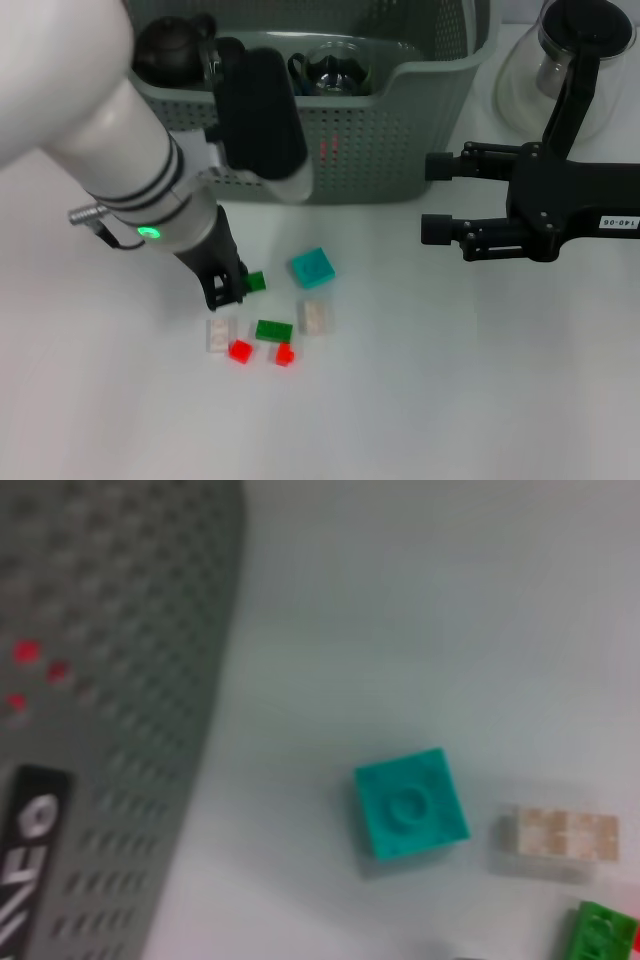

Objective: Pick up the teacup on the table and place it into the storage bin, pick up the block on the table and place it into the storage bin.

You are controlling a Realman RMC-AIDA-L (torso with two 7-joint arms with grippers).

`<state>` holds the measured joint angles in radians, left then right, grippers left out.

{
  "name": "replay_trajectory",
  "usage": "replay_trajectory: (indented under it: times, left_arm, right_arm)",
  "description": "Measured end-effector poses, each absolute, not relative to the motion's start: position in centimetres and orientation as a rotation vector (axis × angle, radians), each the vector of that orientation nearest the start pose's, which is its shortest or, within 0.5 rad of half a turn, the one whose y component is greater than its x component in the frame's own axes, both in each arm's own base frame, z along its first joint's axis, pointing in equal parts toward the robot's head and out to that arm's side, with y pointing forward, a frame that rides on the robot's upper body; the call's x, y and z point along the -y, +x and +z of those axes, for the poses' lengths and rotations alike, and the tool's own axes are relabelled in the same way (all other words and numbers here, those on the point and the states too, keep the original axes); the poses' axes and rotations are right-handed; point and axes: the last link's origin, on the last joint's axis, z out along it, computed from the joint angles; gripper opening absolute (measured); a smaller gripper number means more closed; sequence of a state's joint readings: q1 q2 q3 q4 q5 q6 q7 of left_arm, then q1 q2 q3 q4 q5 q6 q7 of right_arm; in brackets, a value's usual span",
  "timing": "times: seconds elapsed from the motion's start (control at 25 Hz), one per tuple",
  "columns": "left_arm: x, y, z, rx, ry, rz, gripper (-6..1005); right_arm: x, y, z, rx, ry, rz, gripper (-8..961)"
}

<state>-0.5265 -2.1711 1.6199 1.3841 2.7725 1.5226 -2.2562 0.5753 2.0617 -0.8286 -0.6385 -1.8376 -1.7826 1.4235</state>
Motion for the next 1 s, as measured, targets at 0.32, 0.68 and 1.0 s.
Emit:
replay_trajectory:
  times: [0.32,0.68,1.0]
  left_arm:
    - [-32.5,-18.9,-0.9,0.474,-2.928,0.428,125]
    - [-31.7,-20.8,3.9,0.638,-3.122,-0.507,124]
    - [-31.2,-20.9,7.1,0.608,-2.980,-1.134,124]
  right_arm:
    - [-31.6,21.2,0.0,-0.497,-2.956,0.990,851]
    - [-31.5,21.2,0.0,-0.500,-2.957,0.992,850]
    - [-31.4,21.4,-0.1,-0.512,-2.954,0.993,851]
